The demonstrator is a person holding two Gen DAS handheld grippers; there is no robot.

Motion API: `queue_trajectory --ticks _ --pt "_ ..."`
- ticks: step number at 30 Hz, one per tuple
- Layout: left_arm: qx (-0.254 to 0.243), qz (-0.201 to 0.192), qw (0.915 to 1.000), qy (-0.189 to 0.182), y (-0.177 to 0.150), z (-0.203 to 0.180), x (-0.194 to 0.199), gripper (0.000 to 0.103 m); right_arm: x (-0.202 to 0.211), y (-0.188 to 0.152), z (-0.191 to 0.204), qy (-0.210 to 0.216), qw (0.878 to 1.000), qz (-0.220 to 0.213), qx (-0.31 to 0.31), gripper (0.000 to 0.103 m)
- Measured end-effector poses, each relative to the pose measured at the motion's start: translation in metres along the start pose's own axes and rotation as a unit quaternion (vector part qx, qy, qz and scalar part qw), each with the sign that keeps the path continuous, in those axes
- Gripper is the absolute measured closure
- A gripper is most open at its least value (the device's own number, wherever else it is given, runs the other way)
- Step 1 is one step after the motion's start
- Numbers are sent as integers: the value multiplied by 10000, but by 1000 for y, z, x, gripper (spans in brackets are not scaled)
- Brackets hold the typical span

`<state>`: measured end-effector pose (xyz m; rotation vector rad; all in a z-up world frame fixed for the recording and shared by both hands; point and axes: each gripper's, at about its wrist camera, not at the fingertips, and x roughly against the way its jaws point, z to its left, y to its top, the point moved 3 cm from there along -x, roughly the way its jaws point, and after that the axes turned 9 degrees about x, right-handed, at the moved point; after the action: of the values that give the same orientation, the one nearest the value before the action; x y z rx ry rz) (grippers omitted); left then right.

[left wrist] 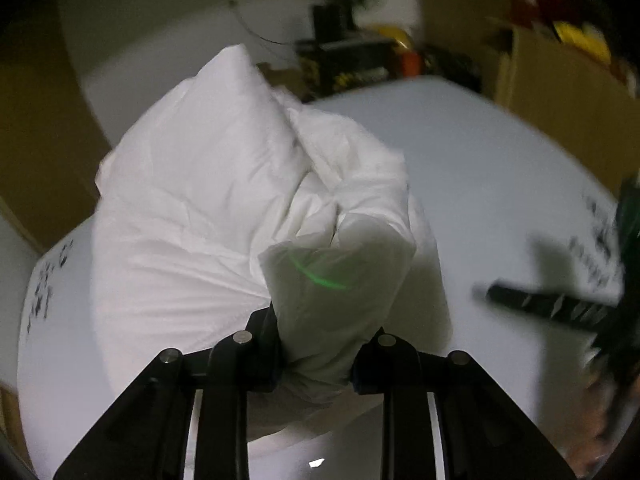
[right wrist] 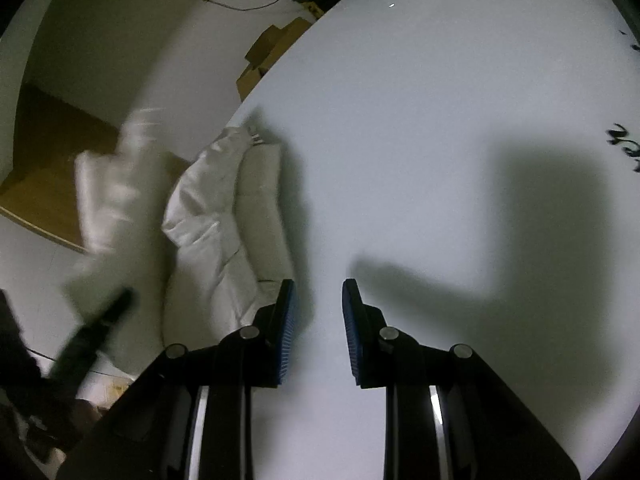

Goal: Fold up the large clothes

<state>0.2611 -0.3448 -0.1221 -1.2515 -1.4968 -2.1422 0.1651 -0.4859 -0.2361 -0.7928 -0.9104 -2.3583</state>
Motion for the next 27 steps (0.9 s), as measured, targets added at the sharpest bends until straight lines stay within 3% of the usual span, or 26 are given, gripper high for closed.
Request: queue_trajectory --ticks 2,7,12,13,15,16,17,20,24,27 --pt "-204 23 9997 136 -8 -10 -11 77 1 -1 -7 -3 10000 -13 -62 78" --pt "203 276 9994 -62 -14 -1 -30 78 3 4 -6 18 9999 -119 -117 74" --pt "139 198 9994 -243 -12 4 -34 73 26 7 2 17 9997 -226 -111 60" --pt "241 162 9987 -423 -14 9 -27 67 28 9 3 6 9996 -255 -91 53" --pt "502 73 9933 -1042 -16 17 -7 39 43 11 13 -67 9991 -430 12 40" --pt "625 16 9895 -1305 -18 21 3 8 48 12 14 -104 9987 -496 40 34" --pt "742 -120 9841 -1610 -22 26 20 0 58 15 20 -181 9979 -617 105 31" --pt "612 -434 9749 -2094 -40 39 70 0 72 22 36 -286 9964 -747 289 28" --pt "419 -882 9738 -2052 -69 77 122 0 73 38 85 -163 9926 -652 1011 26" --pt "686 -942 9719 -2046 -81 120 138 0 55 52 140 173 9848 -361 1693 24"
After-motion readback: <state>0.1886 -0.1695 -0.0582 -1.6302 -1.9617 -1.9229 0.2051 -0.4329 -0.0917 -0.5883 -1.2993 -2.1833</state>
